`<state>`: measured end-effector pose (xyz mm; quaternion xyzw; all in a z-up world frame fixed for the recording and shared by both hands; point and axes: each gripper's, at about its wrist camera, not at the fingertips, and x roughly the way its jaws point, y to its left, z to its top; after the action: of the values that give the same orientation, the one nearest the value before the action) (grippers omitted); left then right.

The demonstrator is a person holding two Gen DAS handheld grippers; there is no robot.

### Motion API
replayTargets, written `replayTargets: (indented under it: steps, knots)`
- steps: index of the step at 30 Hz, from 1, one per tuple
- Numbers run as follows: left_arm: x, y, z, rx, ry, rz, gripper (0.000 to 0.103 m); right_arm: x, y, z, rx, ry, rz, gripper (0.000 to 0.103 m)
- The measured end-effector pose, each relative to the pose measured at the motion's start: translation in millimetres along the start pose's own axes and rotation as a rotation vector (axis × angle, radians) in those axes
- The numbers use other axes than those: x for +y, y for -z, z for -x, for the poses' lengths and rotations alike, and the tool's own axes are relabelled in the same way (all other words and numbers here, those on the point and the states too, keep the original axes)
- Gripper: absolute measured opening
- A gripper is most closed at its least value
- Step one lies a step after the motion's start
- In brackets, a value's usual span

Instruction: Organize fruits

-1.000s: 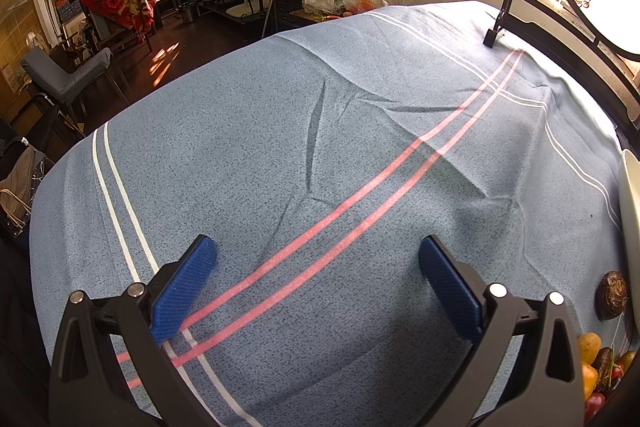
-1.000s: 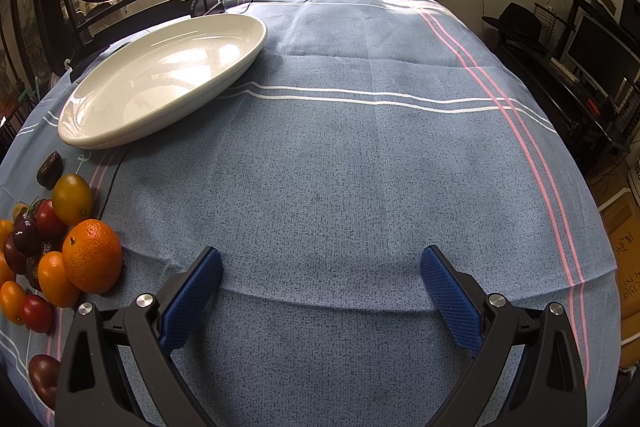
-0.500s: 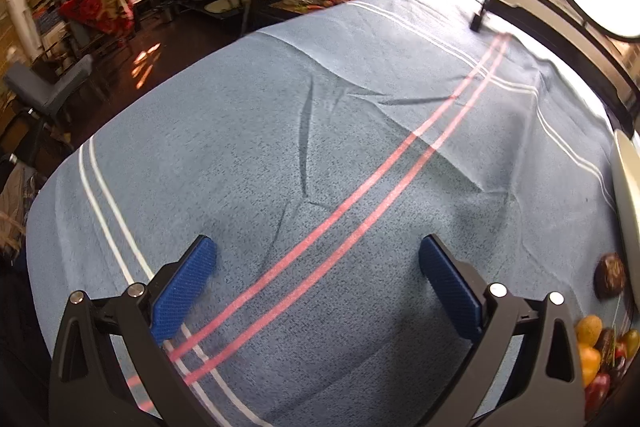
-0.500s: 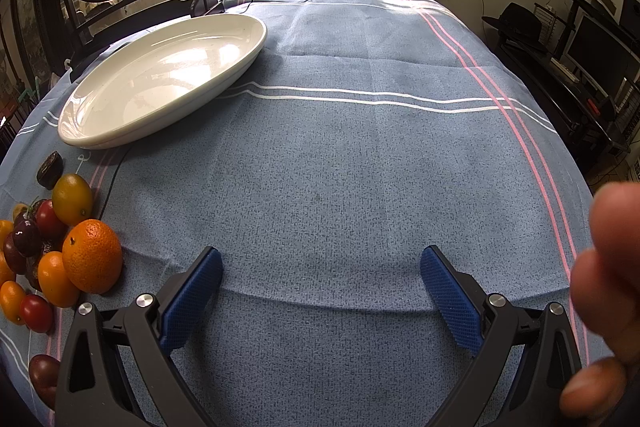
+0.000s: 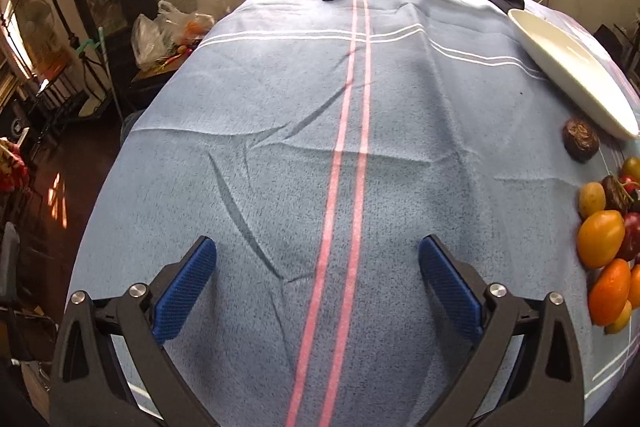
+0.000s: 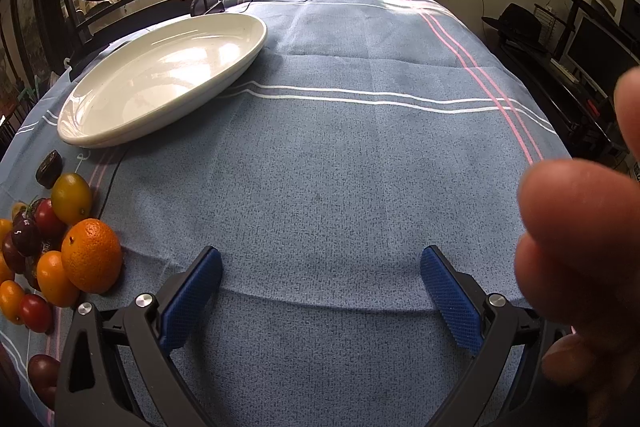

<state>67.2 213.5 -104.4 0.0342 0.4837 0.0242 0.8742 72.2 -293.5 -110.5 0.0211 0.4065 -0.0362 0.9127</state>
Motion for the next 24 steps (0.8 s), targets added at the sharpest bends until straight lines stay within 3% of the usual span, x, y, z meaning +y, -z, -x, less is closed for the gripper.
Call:
replayTargets:
  steps: [3,10,24]
  knots:
    - [11.2,-2.7,-5.2,0.014,0.086,0.012,0.099,-0.1,0.3,0.2,0.0,-0.001,-0.001,0.1]
    - [8.5,-6.3,-8.2,0.011,0.111,-0.055,0.099,0.0,0.3,0.3,0.0,0.001,0.002,0.1]
    - [9.0,-5.7,-7.9,0.012,0.117,-0.055,0.099,-0.5,0.1,-0.6,0.003,-0.011,-0.009,0.1]
